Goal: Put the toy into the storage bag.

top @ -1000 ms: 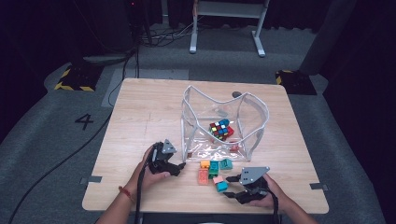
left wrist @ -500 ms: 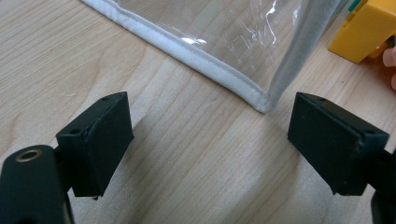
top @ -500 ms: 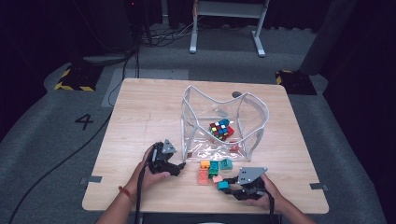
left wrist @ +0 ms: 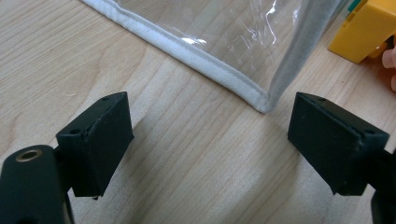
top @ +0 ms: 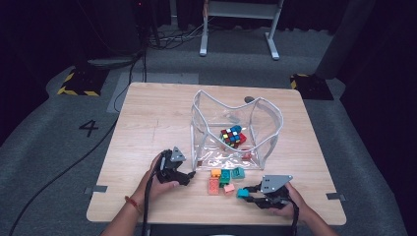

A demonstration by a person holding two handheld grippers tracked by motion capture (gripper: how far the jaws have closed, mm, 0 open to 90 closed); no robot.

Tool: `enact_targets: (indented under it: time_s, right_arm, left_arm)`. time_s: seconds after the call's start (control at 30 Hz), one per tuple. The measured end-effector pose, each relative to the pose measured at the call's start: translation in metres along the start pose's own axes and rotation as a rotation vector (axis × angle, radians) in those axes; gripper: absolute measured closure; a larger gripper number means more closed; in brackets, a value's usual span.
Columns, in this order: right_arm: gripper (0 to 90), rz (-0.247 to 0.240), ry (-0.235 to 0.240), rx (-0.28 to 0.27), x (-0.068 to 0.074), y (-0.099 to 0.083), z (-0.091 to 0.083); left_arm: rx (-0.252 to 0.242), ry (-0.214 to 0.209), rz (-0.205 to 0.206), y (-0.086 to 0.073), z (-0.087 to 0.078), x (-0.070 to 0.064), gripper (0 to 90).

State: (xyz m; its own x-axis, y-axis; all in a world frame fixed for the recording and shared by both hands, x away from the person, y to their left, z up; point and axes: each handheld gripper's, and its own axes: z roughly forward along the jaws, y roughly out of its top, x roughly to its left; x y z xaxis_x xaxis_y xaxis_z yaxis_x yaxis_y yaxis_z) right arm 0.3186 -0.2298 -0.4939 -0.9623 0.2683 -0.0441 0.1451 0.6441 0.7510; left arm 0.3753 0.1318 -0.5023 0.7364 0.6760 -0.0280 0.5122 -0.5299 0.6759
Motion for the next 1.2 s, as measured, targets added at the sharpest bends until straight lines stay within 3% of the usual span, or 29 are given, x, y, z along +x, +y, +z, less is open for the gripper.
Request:
enact_targets:
  time_s: [0.2,0.33,0.77,0.97,1.2]
  right_arm:
    - [68.1,0.042,-0.043,0.002,-0.01,-0.009,-0.02]
    - [68.1,0.051,-0.097,0.004,-0.02,-0.015,-0.034]
    - [68.2,0.203,-0.294,-0.057,-0.061,-0.038,-0.083]
    - [68.2,0.237,-0.388,-0.073,-0.076,-0.042,-0.096]
    - [68.2,0.294,-0.435,-0.097,-0.092,-0.043,-0.107]
  left_arm:
    - [0.0,0.001,0.0,0.0,0.0,0.0,14.0]
    - [0.0,0.0,0.0,0.0,0.0,0.0,14.1]
    - [0.0,-0.003,0.0,0.0,0.0,0.0,14.0]
    - [0.0,0.0,0.0,0.0,0.0,0.0,14.0]
    - [0.0,0.0,0.0,0.0,0.0,0.0,14.0]
